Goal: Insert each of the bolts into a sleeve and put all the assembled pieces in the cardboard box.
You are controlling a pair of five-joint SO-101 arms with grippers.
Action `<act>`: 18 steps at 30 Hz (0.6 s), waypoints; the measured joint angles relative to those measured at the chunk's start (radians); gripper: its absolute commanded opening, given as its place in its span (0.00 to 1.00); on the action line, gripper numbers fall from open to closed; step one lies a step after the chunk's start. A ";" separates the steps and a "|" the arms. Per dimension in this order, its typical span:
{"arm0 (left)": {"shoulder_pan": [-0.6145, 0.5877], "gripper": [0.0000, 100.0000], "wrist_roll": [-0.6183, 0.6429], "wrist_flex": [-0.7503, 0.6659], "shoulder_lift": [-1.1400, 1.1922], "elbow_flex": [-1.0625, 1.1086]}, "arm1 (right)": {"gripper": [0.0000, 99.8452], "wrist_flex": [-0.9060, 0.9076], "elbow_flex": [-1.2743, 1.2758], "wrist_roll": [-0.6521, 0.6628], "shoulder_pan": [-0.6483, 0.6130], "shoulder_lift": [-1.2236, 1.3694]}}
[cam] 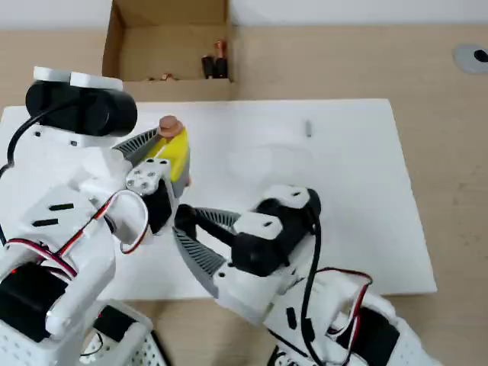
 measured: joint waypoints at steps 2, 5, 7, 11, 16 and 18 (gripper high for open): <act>0.000 0.01 0.000 0.000 0.000 -0.008 | 0.01 0.000 0.017 0.000 0.000 0.000; 0.000 0.01 -0.035 0.031 0.000 -0.055 | 0.01 0.000 0.028 -0.002 0.000 0.000; 0.000 0.01 -0.048 0.057 0.000 -0.089 | 0.01 0.000 0.032 -0.003 0.000 0.000; 0.000 0.01 -0.052 0.103 0.000 -0.126 | 0.01 0.000 0.046 -0.003 0.000 0.000; 0.060 0.00 -0.052 0.160 0.000 -0.155 | 0.01 0.000 0.046 -0.003 0.000 0.000; 0.127 0.00 -0.057 0.192 0.000 -0.169 | 0.01 0.000 0.046 -0.003 -0.003 0.000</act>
